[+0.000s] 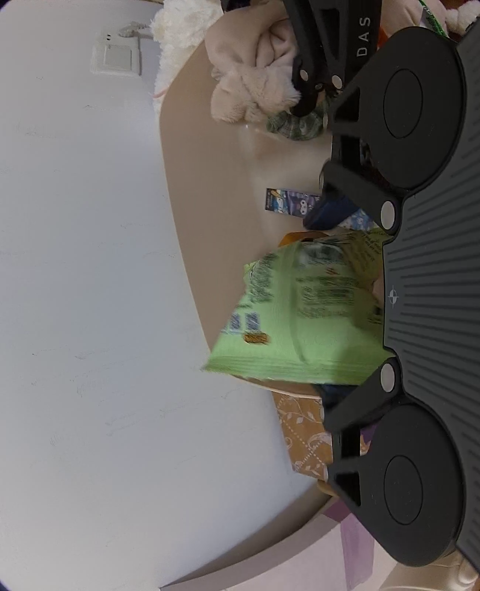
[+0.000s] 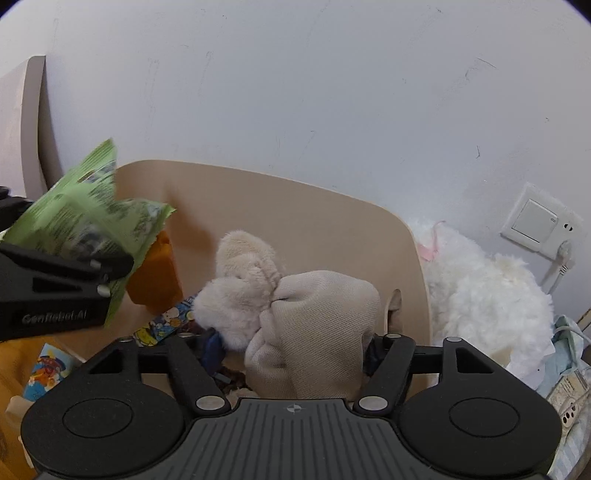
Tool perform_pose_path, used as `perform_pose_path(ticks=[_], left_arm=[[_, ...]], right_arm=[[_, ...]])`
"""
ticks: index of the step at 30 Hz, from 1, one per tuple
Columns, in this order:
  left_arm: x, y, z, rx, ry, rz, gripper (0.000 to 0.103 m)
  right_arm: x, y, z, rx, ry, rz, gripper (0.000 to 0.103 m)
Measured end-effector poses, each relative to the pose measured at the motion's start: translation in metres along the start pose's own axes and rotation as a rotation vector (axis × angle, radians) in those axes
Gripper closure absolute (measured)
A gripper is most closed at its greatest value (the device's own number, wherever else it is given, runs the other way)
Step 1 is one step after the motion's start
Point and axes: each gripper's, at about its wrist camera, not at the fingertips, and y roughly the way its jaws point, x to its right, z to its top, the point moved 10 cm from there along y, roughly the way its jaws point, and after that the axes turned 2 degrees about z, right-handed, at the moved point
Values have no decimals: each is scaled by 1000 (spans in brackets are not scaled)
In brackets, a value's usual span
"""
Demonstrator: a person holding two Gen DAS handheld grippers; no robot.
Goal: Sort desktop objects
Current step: 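Lift the green snack bag and pink plush and carry both over the bin, then open both tools to drop the snack bag and pink plush into the bin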
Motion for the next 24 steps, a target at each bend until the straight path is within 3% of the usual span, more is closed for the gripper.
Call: perform_pose_path(ticks=[3, 5, 8, 24], left_arm=[[0, -5, -1, 12, -1, 2, 19], [-3, -9, -1, 18, -11, 11, 18], [-7, -17, -1, 16, -32, 8, 18], [-32, -82, 7, 119, -60, 36, 18]], right_arm=[[1, 0, -1, 2, 1, -1, 24], [3, -2, -1, 12, 2, -2, 11], [-2, -19, -1, 46, -12, -3, 3], [1, -88, 2, 123, 24, -2, 0]])
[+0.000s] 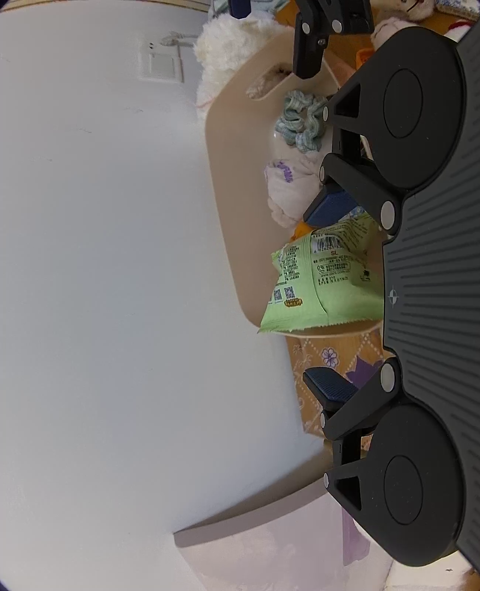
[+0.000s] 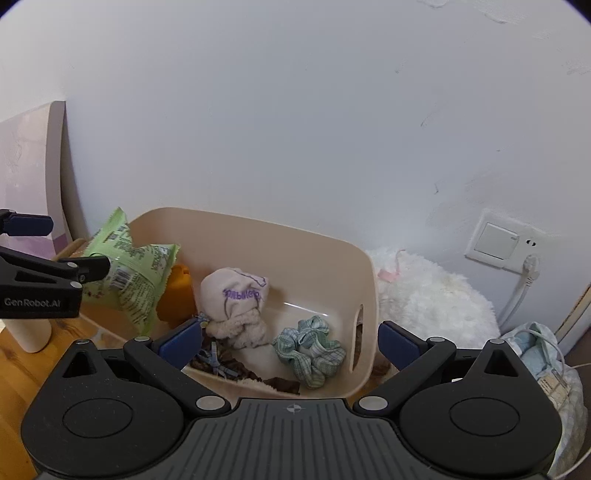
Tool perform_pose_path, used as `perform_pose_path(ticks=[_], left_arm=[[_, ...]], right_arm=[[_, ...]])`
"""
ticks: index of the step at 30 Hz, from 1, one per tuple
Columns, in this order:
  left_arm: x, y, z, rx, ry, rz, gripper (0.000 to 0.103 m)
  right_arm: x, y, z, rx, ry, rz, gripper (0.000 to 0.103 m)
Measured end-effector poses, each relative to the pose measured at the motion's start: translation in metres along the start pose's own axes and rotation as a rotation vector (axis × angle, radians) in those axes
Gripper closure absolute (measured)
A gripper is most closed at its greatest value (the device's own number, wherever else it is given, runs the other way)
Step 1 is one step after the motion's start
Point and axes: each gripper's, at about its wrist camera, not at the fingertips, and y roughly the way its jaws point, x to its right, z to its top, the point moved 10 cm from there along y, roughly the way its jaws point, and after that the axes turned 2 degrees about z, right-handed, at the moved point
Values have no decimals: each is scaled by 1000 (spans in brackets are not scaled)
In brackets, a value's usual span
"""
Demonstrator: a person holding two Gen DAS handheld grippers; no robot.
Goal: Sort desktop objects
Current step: 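Open both tools to drop the snack bag and pink plush into the bin, then grasp the cream scrunchie with the left tool while the right tool grasps the blue-white tissue pack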
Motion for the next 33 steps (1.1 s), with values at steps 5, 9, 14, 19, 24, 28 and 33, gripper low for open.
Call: perform_pose_path(ticks=[5, 9, 14, 19, 24, 28, 33], left_arm=[[-9, -34, -2, 35, -34, -26, 18], [-14, -61, -13, 49, -32, -39, 18], [-23, -82, -38, 59, -22, -30, 17], [-22, -79, -72, 45, -1, -49, 17], [-17, -69, -108, 27, 11, -88, 17], [-15, -60, -136, 15, 23, -97, 17], [-15, -47, -159, -8, 42, -92, 17]], right_arm=[[-2, -31, -8, 21, 10, 26, 0], [-3, -61, -18, 51, 1, 23, 0], [-2, -94, -41, 75, 5, 25, 0], [7, -118, -75, 82, 24, 26, 0], [19, -130, -114, 47, 61, 25, 0], [27, -130, -144, 11, 95, 22, 0], [31, -123, -184, -38, 165, 4, 0]])
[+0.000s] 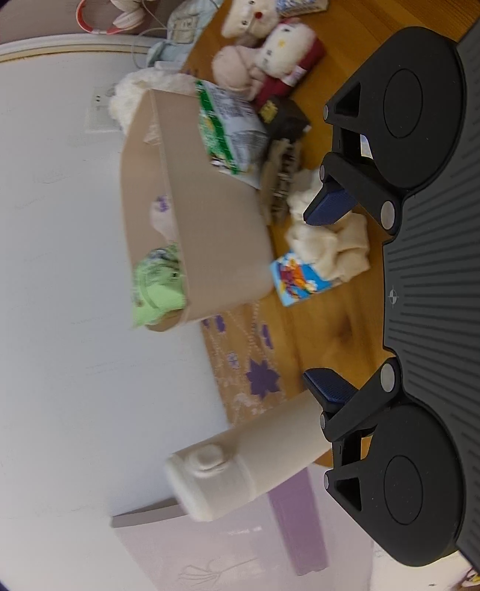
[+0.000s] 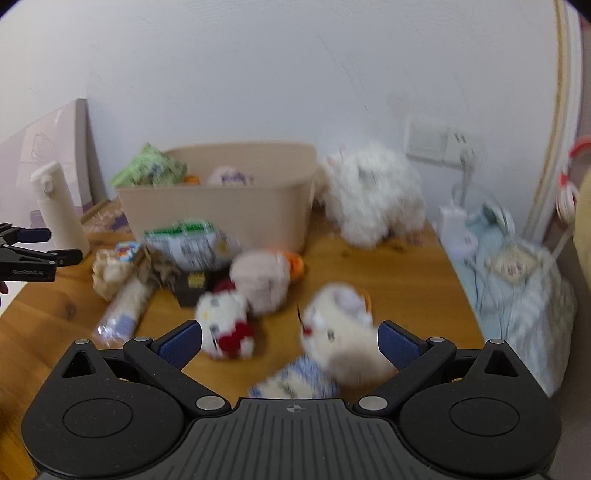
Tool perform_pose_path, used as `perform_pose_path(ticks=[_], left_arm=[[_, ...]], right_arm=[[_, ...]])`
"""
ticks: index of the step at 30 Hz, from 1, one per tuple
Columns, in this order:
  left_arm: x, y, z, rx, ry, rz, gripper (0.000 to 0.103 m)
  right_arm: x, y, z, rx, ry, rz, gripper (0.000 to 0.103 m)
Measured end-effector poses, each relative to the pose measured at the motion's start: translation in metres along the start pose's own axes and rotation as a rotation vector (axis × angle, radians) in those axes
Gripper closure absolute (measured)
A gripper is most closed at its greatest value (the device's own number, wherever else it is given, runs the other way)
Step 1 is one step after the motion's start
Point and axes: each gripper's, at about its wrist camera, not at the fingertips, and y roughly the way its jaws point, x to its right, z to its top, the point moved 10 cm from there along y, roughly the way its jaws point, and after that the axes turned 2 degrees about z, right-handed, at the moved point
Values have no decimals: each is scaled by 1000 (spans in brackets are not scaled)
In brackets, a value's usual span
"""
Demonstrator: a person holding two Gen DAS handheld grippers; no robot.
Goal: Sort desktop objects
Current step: 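Grasp the cream scrunchie with the left tool while the right tool grasps the blue-white tissue pack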
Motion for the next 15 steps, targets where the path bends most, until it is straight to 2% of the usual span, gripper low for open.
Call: perform_pose_path(ticks=[6, 11, 15], left_arm=[[6, 15, -10, -20, -65, -31, 17], [18, 34, -15, -45, -54, -27, 17], [21, 47, -17, -59, -89, -40, 17]], right_arm=[[4, 17, -27, -39, 122, -12, 0], [0, 35, -38, -72, 124, -86, 0], [-1, 48, -43, -94, 129, -132, 0]])
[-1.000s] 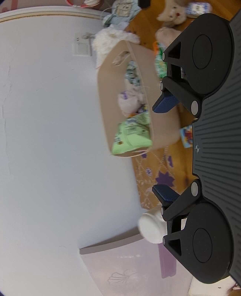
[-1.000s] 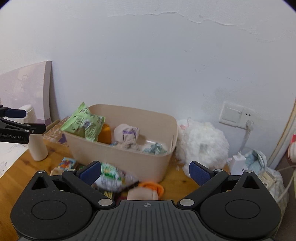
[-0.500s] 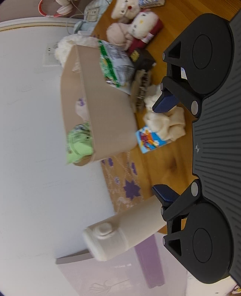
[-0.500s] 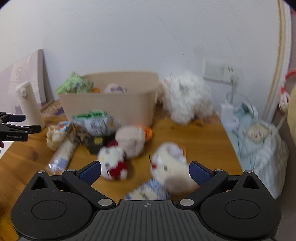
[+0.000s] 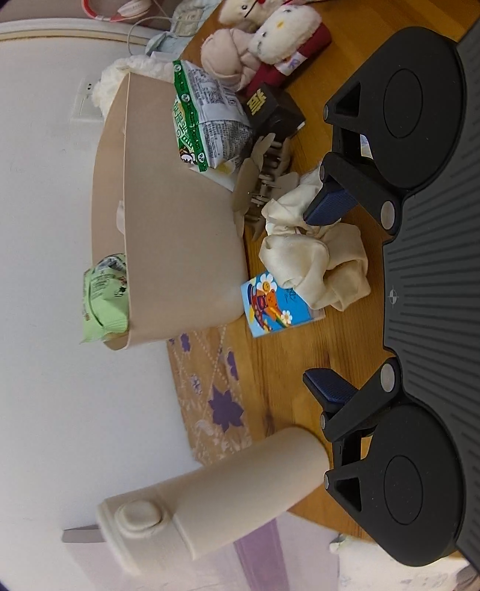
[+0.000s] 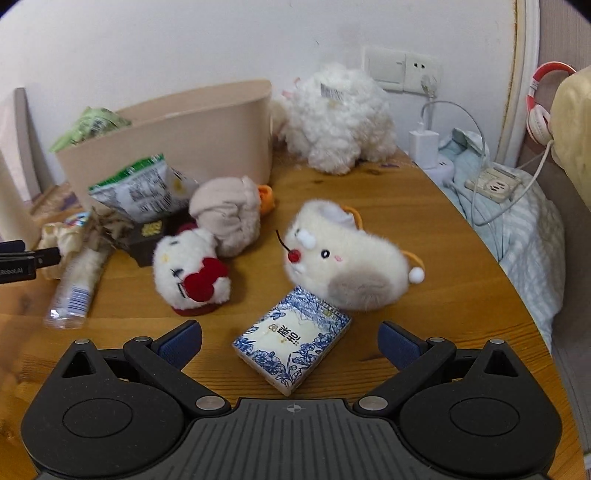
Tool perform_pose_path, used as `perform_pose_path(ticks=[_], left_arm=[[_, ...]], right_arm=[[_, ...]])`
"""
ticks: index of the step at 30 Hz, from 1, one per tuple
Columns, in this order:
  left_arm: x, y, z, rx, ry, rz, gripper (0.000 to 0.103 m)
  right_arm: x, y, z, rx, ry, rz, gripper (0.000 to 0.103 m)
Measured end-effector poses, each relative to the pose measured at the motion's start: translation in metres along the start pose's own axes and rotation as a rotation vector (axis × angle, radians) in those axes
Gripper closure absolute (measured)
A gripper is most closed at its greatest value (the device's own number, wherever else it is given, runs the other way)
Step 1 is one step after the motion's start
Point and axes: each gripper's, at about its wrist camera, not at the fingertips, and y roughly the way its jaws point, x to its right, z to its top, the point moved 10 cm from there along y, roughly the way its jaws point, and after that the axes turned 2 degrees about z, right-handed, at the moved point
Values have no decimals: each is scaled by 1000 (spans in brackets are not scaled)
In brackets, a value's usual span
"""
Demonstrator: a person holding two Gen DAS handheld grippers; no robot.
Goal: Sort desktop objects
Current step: 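Grasp the cream scrunchie with the left tool while the right tool grasps the blue-white tissue pack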
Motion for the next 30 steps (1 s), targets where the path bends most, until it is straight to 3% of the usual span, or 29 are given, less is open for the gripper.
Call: perform_pose_path(ticks=[7, 10, 14, 17, 19, 24, 30], left_arm=[[2, 14, 4, -11, -85, -50, 17], [2, 18, 3, -19, -117, -56, 17], [2, 20, -2, -29, -126, -63, 18], [7, 21, -9, -54, -115, -88, 35], [11, 20, -11, -40, -78, -92, 41], [21, 15, -13, -27, -54, -142, 79], [25, 6, -15, -25, -39, -139, 87]], right_arm=[[-3, 16, 1, 6, 18, -35, 1], [0, 22, -1, 0, 29, -58, 13], [2, 23, -3, 7, 25, -73, 21], [3, 22, -3, 18, 24, -79, 32], [4, 22, -3, 20, 25, -75, 33], [5, 18, -5, 23, 28, -68, 33], [8, 10, -10, 20, 55, -46, 33]])
